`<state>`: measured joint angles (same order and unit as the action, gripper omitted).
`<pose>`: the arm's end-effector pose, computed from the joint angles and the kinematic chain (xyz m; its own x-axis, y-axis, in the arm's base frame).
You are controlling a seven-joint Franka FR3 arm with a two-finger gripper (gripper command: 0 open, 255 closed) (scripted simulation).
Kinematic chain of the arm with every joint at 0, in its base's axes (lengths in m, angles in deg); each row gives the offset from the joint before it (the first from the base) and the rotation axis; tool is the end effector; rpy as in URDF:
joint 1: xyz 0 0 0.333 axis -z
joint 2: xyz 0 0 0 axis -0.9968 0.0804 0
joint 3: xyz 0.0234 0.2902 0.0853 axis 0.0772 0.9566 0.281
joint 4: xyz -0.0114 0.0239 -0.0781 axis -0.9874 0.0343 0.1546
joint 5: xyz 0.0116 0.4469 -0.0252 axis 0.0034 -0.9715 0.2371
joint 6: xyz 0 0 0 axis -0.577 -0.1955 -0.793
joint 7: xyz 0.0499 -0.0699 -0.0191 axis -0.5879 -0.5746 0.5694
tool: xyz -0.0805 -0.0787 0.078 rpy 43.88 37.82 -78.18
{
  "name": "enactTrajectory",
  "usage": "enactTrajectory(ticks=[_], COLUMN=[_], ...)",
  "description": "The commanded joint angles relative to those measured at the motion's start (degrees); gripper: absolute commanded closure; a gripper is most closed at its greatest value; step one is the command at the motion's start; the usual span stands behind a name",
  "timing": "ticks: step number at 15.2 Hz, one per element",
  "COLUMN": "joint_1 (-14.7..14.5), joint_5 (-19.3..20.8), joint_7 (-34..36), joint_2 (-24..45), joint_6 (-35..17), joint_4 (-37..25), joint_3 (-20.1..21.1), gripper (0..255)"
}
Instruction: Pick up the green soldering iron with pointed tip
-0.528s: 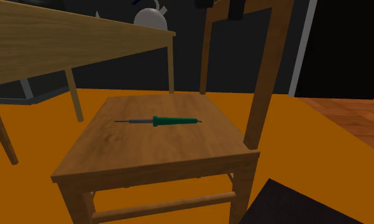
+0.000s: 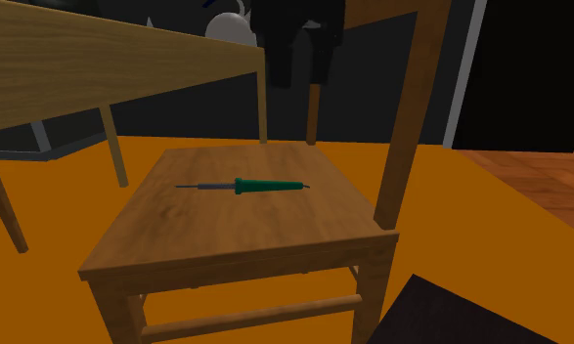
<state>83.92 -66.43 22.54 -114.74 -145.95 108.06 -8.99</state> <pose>0.4029 0.0178 0.5078 0.9783 0.2022 0.0462 0.2038 -0.9784 -0.0334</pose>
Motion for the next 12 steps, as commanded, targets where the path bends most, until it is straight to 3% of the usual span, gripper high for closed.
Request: enactTrajectory(ticks=[1, 12], joint_1=[-0.16, -1.08], joint_5=[0.97, 5.14], joint_7=[-2.16, -11.29], joint_2=[3.09, 23.54], joint_6=[-4.37, -26.46], joint_4=[0.61, -0.88], joint_3=[-0.46, -1.79], gripper=[0, 0])
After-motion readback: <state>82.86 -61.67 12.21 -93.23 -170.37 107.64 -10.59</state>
